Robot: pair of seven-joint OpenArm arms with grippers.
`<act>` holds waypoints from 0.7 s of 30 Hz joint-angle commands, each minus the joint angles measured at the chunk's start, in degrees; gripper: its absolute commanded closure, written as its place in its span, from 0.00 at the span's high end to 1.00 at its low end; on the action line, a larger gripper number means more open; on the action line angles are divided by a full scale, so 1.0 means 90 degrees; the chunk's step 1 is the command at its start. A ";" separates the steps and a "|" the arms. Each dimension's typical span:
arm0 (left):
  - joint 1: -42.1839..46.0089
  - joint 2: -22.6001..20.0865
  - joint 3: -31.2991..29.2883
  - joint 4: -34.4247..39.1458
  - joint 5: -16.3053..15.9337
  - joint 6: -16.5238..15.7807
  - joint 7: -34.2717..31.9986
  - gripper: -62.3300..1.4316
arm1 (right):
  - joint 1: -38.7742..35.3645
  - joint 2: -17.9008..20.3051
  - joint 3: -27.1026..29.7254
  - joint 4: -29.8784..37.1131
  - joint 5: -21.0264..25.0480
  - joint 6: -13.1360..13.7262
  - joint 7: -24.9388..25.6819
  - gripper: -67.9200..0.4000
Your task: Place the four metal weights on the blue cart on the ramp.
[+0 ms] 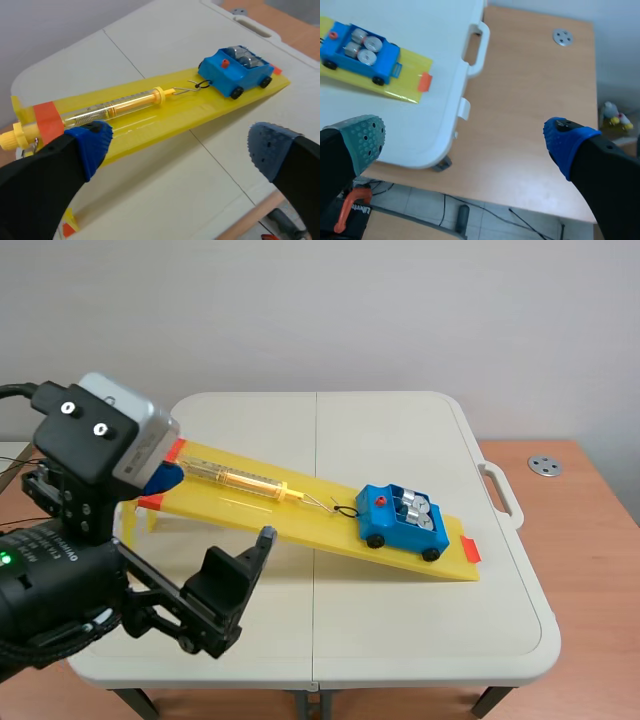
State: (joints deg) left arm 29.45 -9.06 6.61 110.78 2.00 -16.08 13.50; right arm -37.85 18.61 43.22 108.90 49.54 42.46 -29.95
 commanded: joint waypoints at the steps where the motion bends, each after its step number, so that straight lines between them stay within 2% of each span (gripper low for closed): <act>1: 0.0240 -0.0039 -0.0284 0.0869 -0.0678 0.0369 -0.0670 1.00 | 0.0199 0.0437 -0.0284 0.0226 0.0542 0.0029 0.0661 0.97; 4: 0.0554 -0.0041 -0.0410 0.1098 -0.0680 0.0367 -0.0658 1.00 | 0.0474 0.0435 -0.0933 0.0226 0.0495 0.0029 0.0658 0.97; 11: 0.1001 -0.0041 -0.0724 0.1515 -0.0782 0.0367 -0.0656 1.00 | 0.1027 0.0432 -0.2254 0.0226 -0.0085 0.0029 0.0792 0.97; 14: 0.1151 -0.0041 -0.0903 0.1569 -0.0838 0.0369 -0.0648 1.00 | 0.1156 0.0398 -0.2650 0.0226 -0.0393 0.0029 0.0959 0.97; 18: 0.1304 -0.0041 -0.1144 0.1569 -0.1202 0.0369 -0.0486 1.00 | 0.1248 0.0294 -0.3041 0.0226 -0.0736 0.0029 0.1251 0.97; 21: 0.1328 -0.0044 -0.1224 0.1566 -0.1275 0.0372 -0.0372 1.00 | 0.1260 0.0189 -0.3252 0.0226 -0.0874 0.0000 0.1411 0.97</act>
State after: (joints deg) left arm 40.34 -9.06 -3.79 117.75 -4.75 -16.05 15.20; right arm -28.27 18.52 9.98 108.90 38.15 42.26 -26.24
